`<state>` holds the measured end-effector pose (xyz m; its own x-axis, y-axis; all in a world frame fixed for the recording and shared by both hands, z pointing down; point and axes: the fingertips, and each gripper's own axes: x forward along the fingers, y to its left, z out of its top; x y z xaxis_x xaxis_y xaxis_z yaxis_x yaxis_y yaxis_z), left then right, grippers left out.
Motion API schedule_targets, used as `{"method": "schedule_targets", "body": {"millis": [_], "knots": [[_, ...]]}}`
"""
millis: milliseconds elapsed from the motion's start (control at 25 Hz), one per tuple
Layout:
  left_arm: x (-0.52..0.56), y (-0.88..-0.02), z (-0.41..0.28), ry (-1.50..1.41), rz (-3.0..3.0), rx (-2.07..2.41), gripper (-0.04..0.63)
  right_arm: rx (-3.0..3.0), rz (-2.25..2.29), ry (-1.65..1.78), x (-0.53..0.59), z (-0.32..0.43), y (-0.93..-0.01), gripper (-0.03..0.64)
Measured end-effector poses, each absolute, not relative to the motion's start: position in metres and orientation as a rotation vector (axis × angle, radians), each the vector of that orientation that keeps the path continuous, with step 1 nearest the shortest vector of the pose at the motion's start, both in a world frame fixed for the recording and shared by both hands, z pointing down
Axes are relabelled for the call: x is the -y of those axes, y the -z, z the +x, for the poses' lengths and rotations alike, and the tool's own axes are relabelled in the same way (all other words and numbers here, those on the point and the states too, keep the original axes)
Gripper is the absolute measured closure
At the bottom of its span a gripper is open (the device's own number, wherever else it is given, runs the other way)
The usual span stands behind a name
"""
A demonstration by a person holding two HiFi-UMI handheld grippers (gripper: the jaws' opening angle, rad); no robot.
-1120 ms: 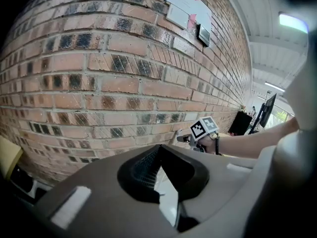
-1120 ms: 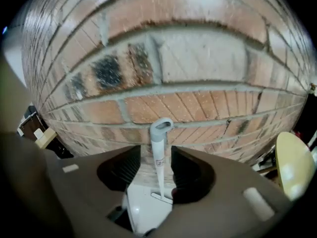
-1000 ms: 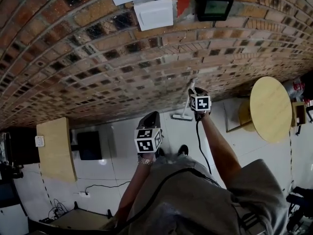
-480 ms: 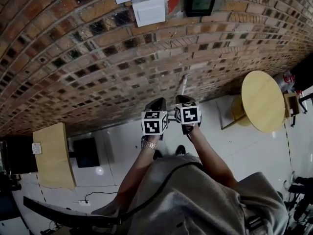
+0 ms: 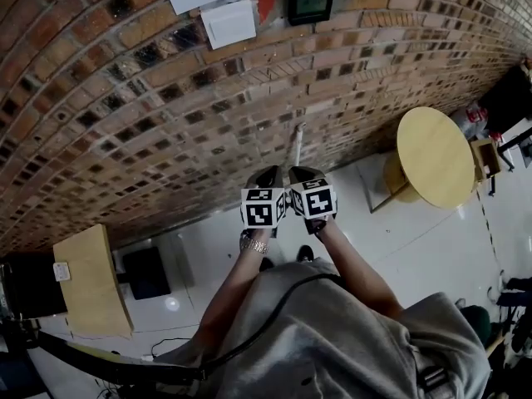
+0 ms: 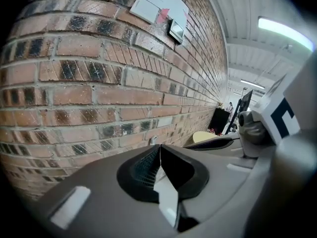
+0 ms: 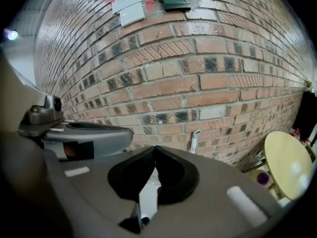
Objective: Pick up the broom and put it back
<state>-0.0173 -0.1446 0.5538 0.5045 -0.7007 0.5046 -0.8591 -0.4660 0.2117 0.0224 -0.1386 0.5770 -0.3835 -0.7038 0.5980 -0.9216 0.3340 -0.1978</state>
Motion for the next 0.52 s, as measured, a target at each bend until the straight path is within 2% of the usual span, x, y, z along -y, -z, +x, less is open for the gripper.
{"method": "schedule_targets", "body": {"millis": [520], "knots": [[0.132, -0.553, -0.013, -0.498, 2.337, 1.255, 0.591, 2.219, 1.424, -0.744, 0.128, 0.019, -0.574, 0.618]]}}
